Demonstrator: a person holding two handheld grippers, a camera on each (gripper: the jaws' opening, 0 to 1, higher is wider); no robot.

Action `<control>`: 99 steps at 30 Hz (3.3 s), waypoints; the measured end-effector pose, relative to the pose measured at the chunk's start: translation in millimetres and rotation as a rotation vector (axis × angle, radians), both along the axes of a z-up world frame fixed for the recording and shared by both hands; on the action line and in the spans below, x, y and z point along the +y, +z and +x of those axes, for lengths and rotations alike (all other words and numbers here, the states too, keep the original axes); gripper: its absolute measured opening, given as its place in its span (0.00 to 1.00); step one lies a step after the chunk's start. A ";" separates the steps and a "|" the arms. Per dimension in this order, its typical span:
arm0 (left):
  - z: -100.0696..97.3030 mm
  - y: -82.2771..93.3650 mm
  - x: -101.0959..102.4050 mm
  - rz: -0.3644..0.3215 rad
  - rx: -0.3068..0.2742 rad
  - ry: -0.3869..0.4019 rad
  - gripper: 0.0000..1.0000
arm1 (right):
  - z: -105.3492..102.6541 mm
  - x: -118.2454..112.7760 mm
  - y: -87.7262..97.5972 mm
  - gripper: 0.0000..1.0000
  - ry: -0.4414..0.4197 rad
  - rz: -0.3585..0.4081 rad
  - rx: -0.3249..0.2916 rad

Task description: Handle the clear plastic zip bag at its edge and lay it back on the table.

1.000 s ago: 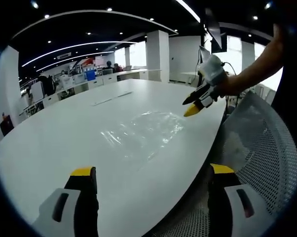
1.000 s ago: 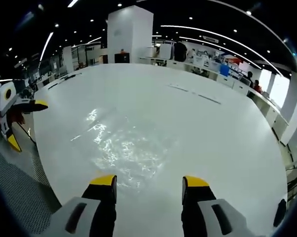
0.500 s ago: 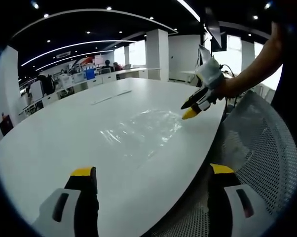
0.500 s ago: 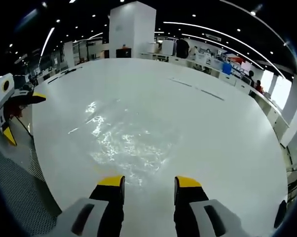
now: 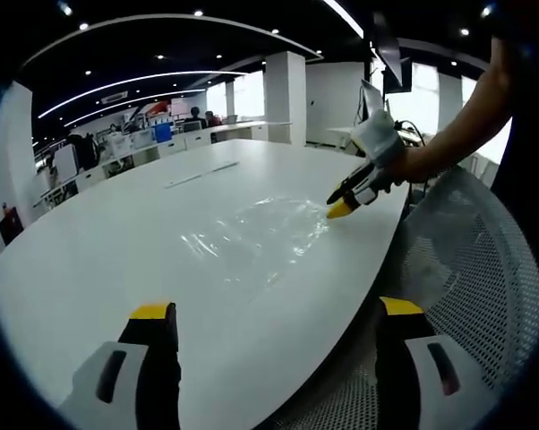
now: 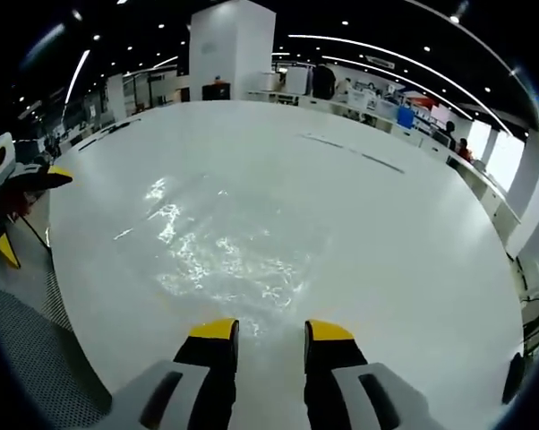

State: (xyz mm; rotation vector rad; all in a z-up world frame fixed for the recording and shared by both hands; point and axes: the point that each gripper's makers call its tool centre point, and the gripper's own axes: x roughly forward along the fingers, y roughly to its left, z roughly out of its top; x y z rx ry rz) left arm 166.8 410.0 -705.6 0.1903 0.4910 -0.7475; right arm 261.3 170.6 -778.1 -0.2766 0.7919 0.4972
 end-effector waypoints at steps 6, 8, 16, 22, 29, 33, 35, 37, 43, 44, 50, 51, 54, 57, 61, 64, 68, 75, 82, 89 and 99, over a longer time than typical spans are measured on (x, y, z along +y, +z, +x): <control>-0.6 0.6 -1.0 0.001 0.003 -0.001 0.90 | -3.6 0.1 1.2 0.19 -0.018 0.003 0.014; -0.3 0.6 -0.7 -0.001 0.004 0.002 0.90 | -4.8 2.4 0.6 0.15 -0.023 0.015 0.018; -1.5 0.1 -2.5 0.000 0.011 -0.003 0.89 | -1.1 0.3 -1.3 0.12 -0.088 0.032 0.024; -1.7 0.6 -2.7 0.000 0.009 -0.002 0.89 | 0.9 -5.2 -2.5 0.04 -0.108 0.034 0.015; -1.9 -1.2 -1.5 0.002 0.014 -0.004 0.89 | 2.2 -6.2 -1.8 0.02 -0.119 0.040 0.013; -2.3 -2.5 -1.4 0.004 0.018 -0.007 0.88 | 2.3 -7.2 -1.6 0.06 -0.139 0.040 0.013; -2.3 -2.6 -1.4 0.004 0.019 -0.008 0.88 | 2.9 -8.0 -1.0 0.08 -0.149 0.046 0.017; -2.3 -2.7 -1.4 0.005 0.020 -0.007 0.88 | 3.4 -8.3 -0.8 0.08 -0.151 0.050 0.020; -2.3 -2.6 -1.7 0.007 0.022 -0.006 0.88 | 5.1 -11.5 -2.2 0.02 -0.184 0.056 0.035; -2.2 -2.3 -1.9 0.007 0.021 -0.006 0.88 | 6.2 -12.1 -2.8 0.01 -0.192 0.062 0.038; -1.4 -1.8 -1.4 0.007 0.019 0.000 0.88 | 6.6 -11.2 -5.2 0.00 -0.166 0.045 0.031; -1.4 -1.8 -1.4 0.007 0.020 0.000 0.88 | 6.3 -10.6 -5.2 0.00 -0.157 0.036 0.026; -1.5 -1.1 -2.3 0.007 0.020 -0.001 0.88 | 4.6 -9.1 -4.3 0.00 -0.138 0.019 0.023; -1.3 -0.7 -2.4 0.005 0.020 0.001 0.88 | 3.8 -9.8 -3.3 0.00 -0.133 0.024 0.023; -1.9 -1.5 -2.5 0.007 0.023 -0.004 0.88 | 4.4 -8.2 1.7 0.00 -0.109 0.021 0.004; -2.1 -2.5 -2.2 0.011 0.026 -0.006 0.88 | 5.8 -8.2 5.8 0.00 -0.106 0.027 -0.008; -1.5 -2.7 -1.2 0.012 0.024 -0.003 0.88 | 8.5 -6.5 10.2 0.00 -0.088 0.028 -0.026; -0.8 -2.2 0.1 0.021 0.018 0.000 0.89 | 9.6 0.2 23.2 0.00 -0.038 0.027 -0.059; -0.6 -0.8 1.2 0.032 0.012 -0.002 0.90 | 9.7 9.6 39.7 0.00 0.032 0.017 -0.112; 1.3 1.6 2.0 0.073 -0.004 -0.025 0.90 | 10.0 15.3 51.3 0.00 0.053 0.026 -0.148; 18.4 25.5 2.8 0.132 -0.064 -0.082 0.85 | 7.1 25.2 69.0 0.00 0.101 0.020 -0.203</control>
